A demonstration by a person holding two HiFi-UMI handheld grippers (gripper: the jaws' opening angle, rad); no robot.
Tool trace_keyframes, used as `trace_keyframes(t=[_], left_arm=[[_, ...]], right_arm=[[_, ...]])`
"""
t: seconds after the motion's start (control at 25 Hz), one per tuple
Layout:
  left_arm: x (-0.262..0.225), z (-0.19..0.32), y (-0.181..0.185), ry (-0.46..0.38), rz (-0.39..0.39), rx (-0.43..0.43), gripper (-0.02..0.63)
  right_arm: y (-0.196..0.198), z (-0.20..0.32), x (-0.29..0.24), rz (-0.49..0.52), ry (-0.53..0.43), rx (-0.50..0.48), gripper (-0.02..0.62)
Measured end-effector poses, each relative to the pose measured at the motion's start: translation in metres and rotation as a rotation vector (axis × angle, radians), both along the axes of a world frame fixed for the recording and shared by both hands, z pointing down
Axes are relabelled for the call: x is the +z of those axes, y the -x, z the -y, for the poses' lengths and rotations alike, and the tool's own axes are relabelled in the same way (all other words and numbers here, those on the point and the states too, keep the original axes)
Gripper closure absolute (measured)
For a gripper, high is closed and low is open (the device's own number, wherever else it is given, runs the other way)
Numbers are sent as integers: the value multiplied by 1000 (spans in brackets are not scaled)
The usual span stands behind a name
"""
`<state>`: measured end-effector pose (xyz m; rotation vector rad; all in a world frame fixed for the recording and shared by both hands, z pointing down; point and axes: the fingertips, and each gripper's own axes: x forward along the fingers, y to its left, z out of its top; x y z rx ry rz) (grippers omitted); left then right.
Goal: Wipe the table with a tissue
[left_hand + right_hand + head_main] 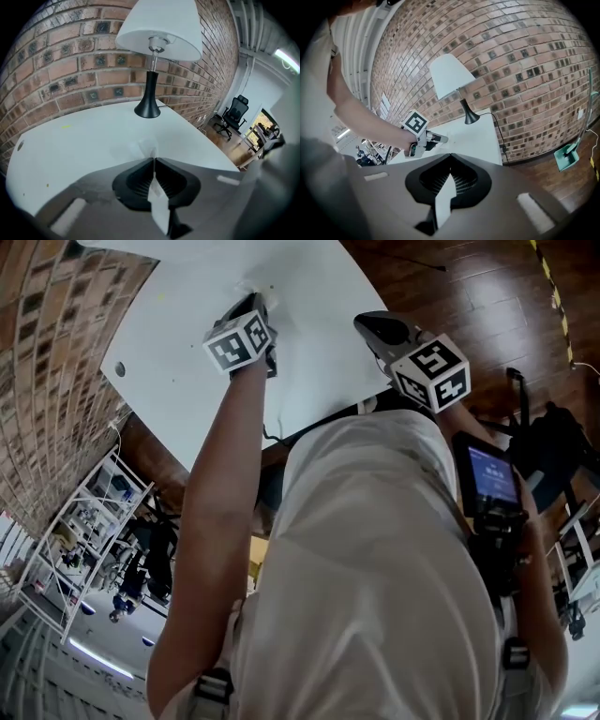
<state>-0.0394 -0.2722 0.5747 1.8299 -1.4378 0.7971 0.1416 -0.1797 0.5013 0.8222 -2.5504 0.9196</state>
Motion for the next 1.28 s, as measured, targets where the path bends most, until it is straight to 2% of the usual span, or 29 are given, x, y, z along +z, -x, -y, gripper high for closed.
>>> trace_keyframes(t=[0.24, 0.44, 0.72, 0.96, 1.12, 1.28], left_arm=[[0, 27, 3, -32, 25, 27, 584], [10, 29, 10, -9, 95, 34, 586], [10, 28, 5, -28, 106, 48, 588], [10, 24, -3, -28, 61, 24, 588], [10, 22, -8, -40, 68, 18, 589], [10, 20, -12, -51, 49, 50, 589]], right_arm=[[-1, 4, 0, 2, 7, 18, 588], [-8, 3, 1, 0, 15, 40, 588], [-11, -4, 0, 8, 17, 56, 588], [-15, -5, -2, 14, 14, 72, 588], [-18, -5, -2, 16, 15, 88, 588], [-16, -7, -1, 20, 22, 95, 588]])
